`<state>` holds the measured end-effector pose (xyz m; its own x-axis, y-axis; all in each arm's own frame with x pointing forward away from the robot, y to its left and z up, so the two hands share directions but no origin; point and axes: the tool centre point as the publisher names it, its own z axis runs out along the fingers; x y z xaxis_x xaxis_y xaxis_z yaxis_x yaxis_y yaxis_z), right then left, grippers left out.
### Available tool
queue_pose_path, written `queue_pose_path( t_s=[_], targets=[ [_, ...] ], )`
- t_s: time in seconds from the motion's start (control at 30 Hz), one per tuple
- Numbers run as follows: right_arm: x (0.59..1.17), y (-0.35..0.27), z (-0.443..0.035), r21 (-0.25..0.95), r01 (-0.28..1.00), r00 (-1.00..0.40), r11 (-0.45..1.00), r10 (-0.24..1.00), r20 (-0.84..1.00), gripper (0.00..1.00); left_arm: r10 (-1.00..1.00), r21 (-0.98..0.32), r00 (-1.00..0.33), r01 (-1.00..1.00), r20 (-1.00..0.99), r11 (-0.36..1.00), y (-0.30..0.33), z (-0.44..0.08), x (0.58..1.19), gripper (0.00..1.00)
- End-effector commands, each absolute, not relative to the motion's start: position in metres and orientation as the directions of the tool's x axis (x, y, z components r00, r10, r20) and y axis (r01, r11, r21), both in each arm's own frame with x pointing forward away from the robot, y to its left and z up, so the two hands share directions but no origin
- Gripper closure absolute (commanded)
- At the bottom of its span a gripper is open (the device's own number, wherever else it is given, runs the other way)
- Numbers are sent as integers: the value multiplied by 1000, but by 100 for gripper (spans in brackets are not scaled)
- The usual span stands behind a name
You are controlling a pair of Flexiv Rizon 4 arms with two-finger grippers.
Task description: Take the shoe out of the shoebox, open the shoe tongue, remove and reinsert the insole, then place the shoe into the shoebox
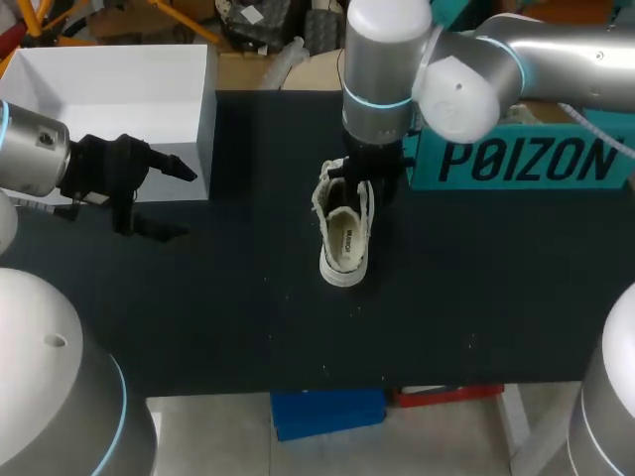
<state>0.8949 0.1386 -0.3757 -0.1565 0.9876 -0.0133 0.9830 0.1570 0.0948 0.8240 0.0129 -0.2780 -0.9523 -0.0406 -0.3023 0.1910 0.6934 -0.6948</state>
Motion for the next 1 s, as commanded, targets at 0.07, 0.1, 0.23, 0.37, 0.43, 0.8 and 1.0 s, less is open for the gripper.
queue_pose_path(
  t_s=[0.07, 0.1, 0.23, 0.37, 0.43, 0.8, 1.0],
  targets=[
    [902, 143, -390, 75, 985, -157, 157, 988, -14, 53, -43, -693, -951, 191, -305, 695, 12, -279, 823, 0],
    [903, 143, -392, 75, 985, -157, 157, 988, -14, 53, -43, -693, -951, 191, -305, 695, 12, -279, 823, 0],
    [900, 141, -401, 81, 988, -136, 135, 991, 5, 54, -43, -693, -951, 191, -305, 695, 12, -279, 823, 0],
    [895, 137, -408, 75, 990, -118, 117, 993, 3, 55, -43, -693, -951, 191, -305, 695, 12, -279, 823, 0],
    [893, 136, -410, 68, 992, -111, 111, 994, -2, 55, -43, -693, -951, 191, -305, 695, 12, -279, 823, 0],
    [890, 131, -413, 18, 993, -114, 116, 991, -69, 100, -43, -693, -951, 191, -305, 695, 12, -279, 823, 0],
    [886, 126, -394, -11, 992, -128, 128, 986, -104, 100, -43, -693, -951, 191, -305, 695, 12, -279, 823, 0]
  ],
)
